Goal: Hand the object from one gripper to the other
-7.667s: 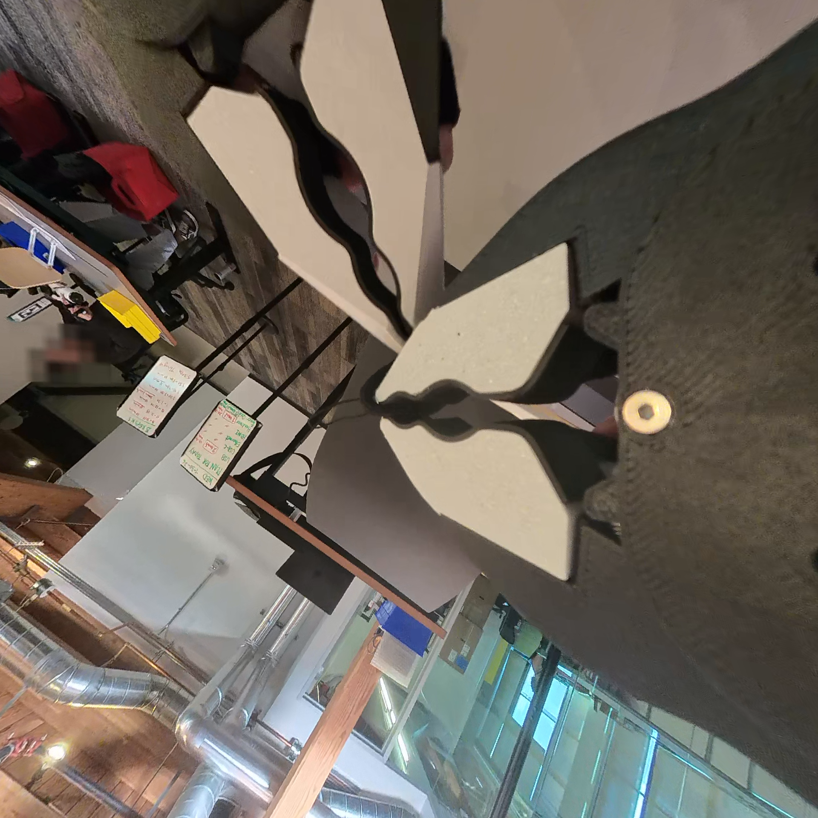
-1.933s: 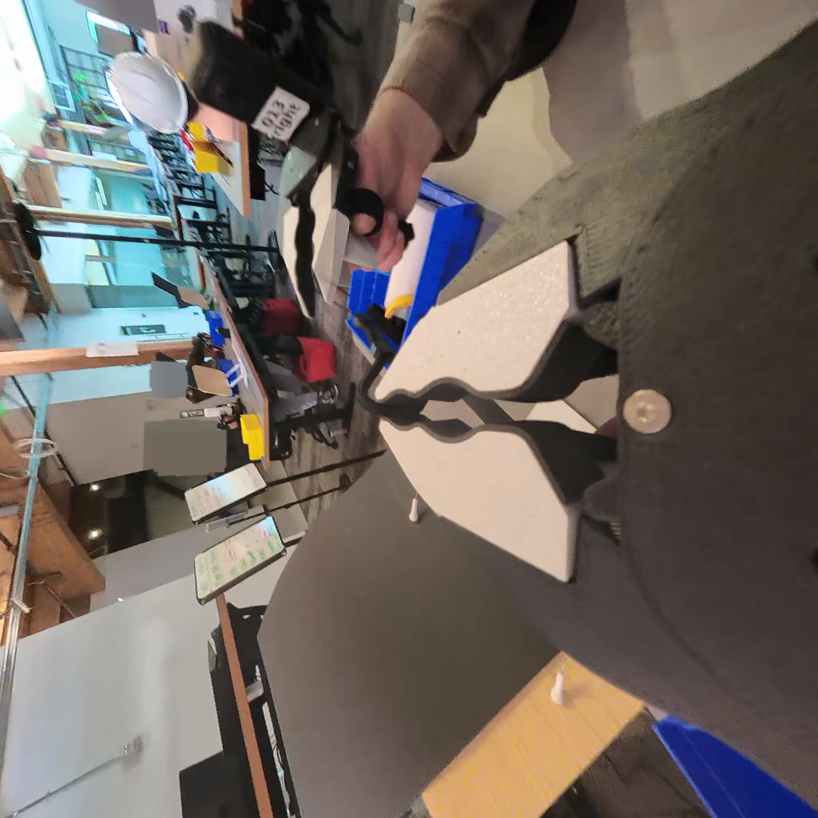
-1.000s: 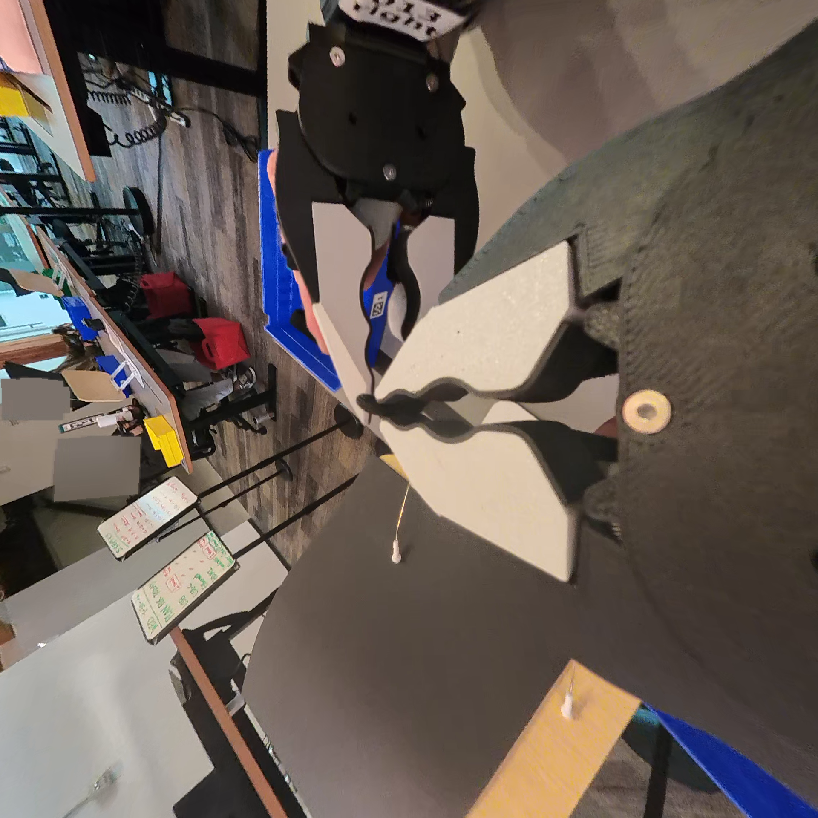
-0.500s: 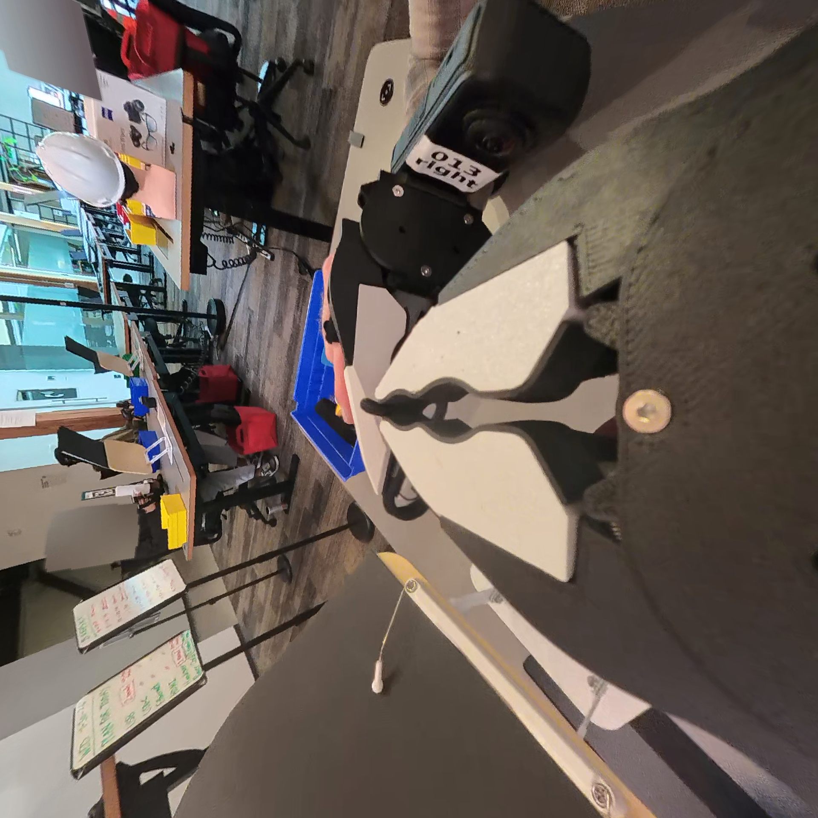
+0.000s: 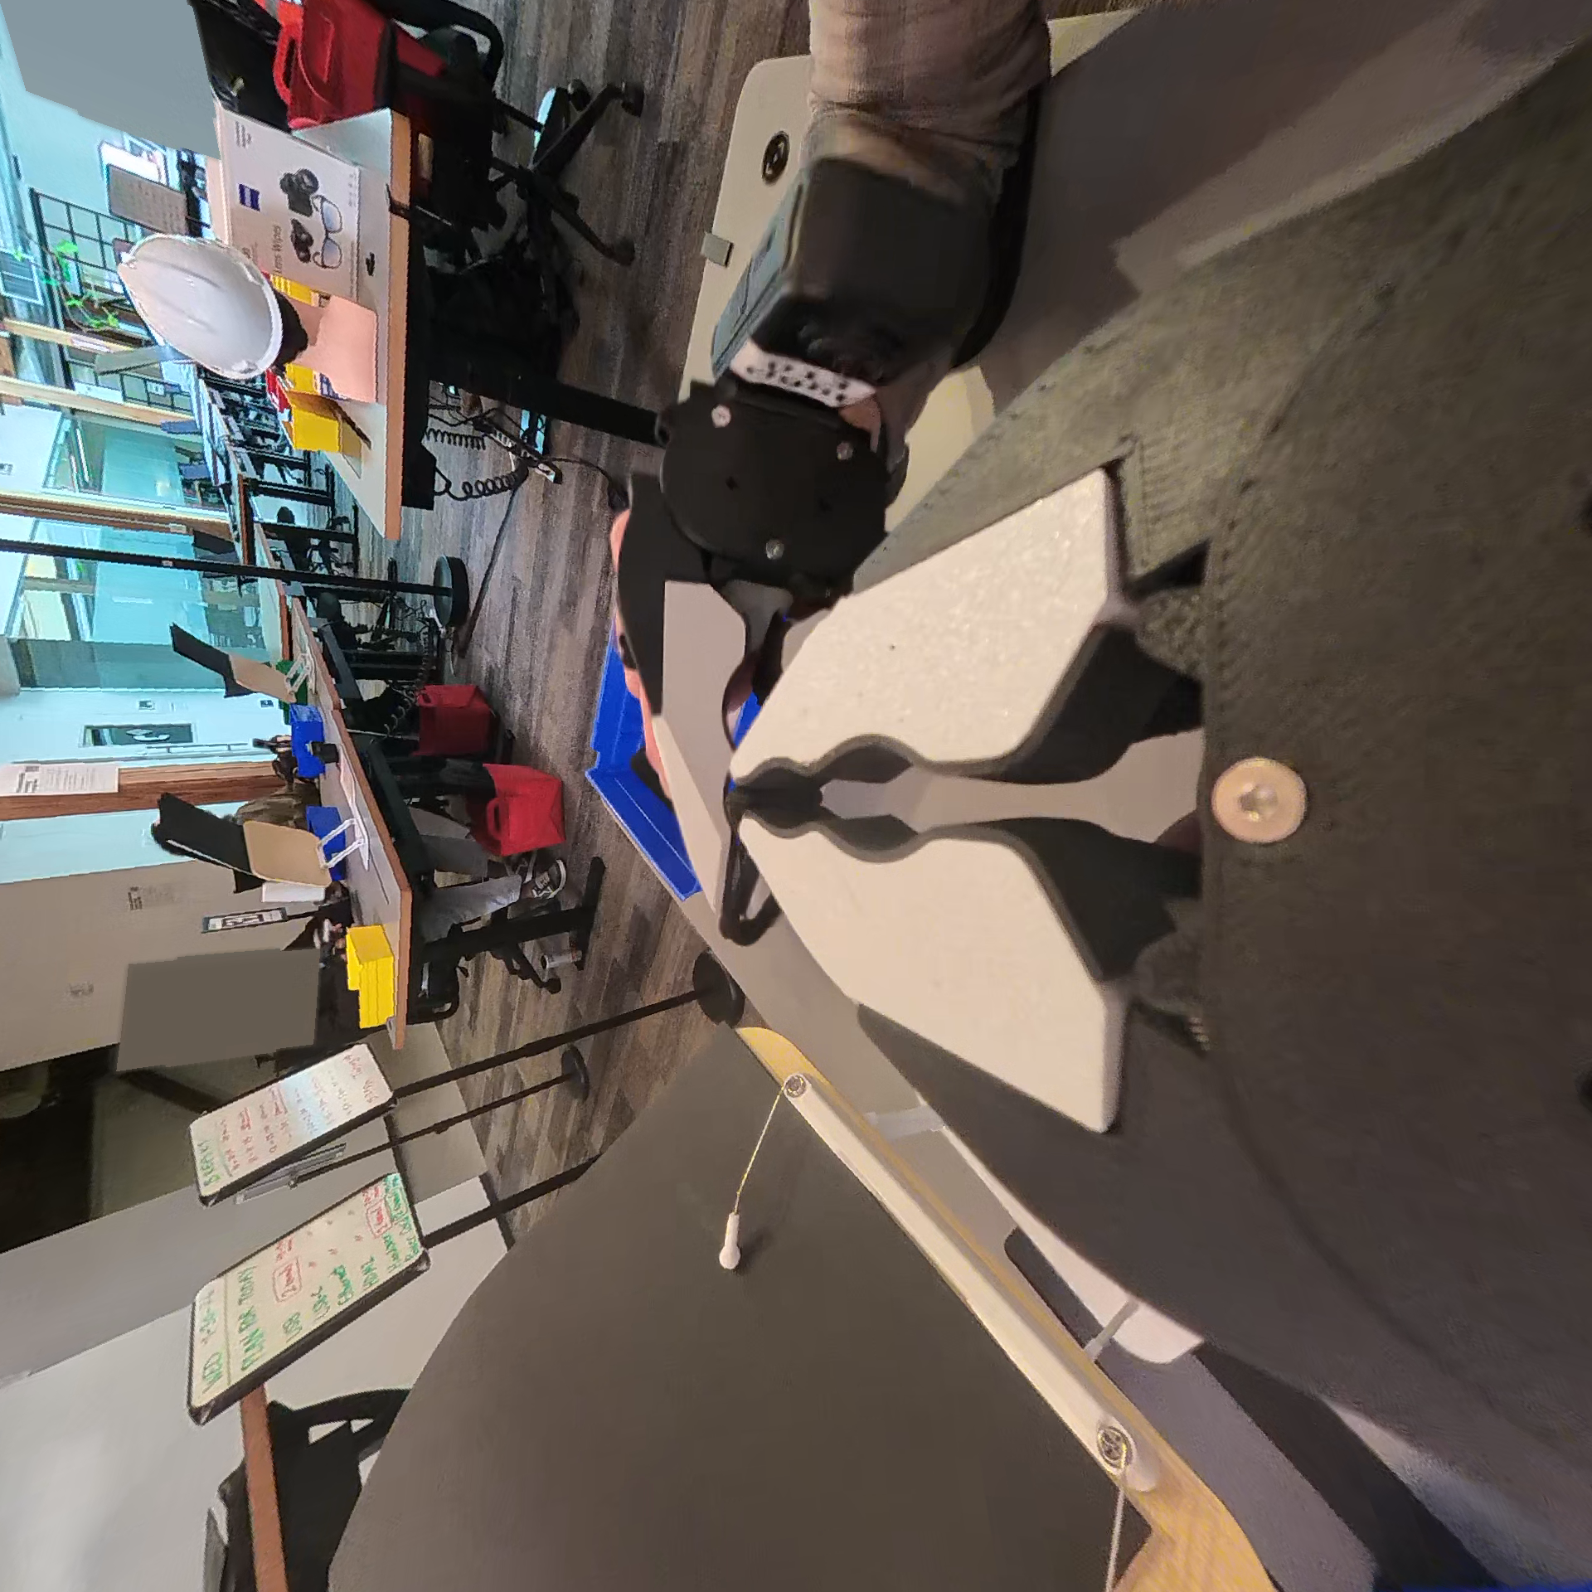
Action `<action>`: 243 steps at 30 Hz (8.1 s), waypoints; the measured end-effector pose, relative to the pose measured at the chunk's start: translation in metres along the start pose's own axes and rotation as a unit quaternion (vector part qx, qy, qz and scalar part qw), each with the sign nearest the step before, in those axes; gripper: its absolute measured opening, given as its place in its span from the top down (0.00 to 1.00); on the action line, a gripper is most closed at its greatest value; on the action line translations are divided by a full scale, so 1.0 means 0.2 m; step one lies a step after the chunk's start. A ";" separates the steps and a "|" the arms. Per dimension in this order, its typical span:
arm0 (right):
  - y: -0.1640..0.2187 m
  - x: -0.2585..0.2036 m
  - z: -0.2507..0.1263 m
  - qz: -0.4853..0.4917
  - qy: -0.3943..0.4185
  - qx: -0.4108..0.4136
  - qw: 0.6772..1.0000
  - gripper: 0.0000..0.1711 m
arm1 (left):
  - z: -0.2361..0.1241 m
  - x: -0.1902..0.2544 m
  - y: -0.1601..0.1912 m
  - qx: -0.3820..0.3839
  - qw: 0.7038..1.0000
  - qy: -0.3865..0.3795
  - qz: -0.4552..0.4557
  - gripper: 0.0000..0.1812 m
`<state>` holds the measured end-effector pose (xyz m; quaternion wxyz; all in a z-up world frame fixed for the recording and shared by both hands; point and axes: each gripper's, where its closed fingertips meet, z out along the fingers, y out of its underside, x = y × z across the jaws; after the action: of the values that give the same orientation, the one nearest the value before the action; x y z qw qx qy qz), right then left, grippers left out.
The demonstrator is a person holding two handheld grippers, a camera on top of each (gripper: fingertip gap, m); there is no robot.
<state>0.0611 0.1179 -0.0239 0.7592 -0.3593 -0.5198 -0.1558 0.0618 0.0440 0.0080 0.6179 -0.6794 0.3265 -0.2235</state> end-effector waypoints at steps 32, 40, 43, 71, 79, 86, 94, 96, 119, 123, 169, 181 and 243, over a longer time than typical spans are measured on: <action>0.17 0.27 -0.10 0.288 -0.125 0.039 0.949 0.83 | -0.17 -0.33 -0.12 0.019 0.996 -0.086 0.012 0.99; 0.23 0.37 -0.10 0.327 -0.082 0.039 0.941 0.86 | -0.17 -0.34 -0.12 0.017 0.996 -0.088 0.018 0.99; 0.27 0.46 -0.11 0.388 -0.049 0.052 0.919 0.85 | -0.18 -0.36 -0.13 0.021 0.995 -0.094 0.019 0.99; -0.09 0.02 -0.27 0.323 -0.331 0.162 0.872 0.68 | -0.12 -0.32 -0.06 -0.041 0.992 -0.080 0.086 0.99; -0.16 -0.15 -0.20 0.304 -0.329 0.149 0.882 0.77 | 0.11 -0.01 0.05 -0.080 0.980 -0.004 0.182 0.99; -0.17 -0.16 -0.20 0.292 -0.323 0.149 0.888 1.00 | 0.15 0.05 0.06 -0.080 0.978 0.014 0.191 0.99; -0.16 -0.11 -0.19 0.330 -0.319 0.153 0.875 1.00 | 0.12 0.03 0.02 -0.050 0.982 0.011 0.183 0.98; -0.16 -0.10 -0.18 0.341 -0.315 0.151 0.873 1.00 | 0.09 0.01 -0.02 -0.024 0.984 0.000 0.175 0.95; -0.30 0.05 -0.25 0.492 -0.323 0.287 0.756 1.00 | 0.28 0.21 0.31 -0.016 0.983 0.180 0.015 0.94; -0.30 0.05 -0.27 0.475 -0.323 0.290 0.766 1.00 | 0.28 0.19 0.32 -0.016 0.986 0.162 0.035 0.98; -0.26 -0.05 -0.25 0.533 -0.418 0.201 0.708 0.95 | 0.02 -0.09 -0.01 -0.037 0.557 -0.188 0.808 0.79; 0.98 0.35 -0.34 0.356 -0.202 -0.195 0.891 0.95 | -0.24 -0.51 0.10 -0.135 0.663 -0.281 0.681 0.83; 1.93 0.34 -0.68 0.224 -0.102 -0.518 0.820 0.80 | -0.80 -1.95 1.56 -0.451 0.839 -0.258 0.163 0.98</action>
<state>0.4170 0.2981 -0.1387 0.4179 -0.8196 -0.3427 -0.1903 -0.3712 0.2069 -0.2378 0.3324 -0.8531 0.3261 0.2353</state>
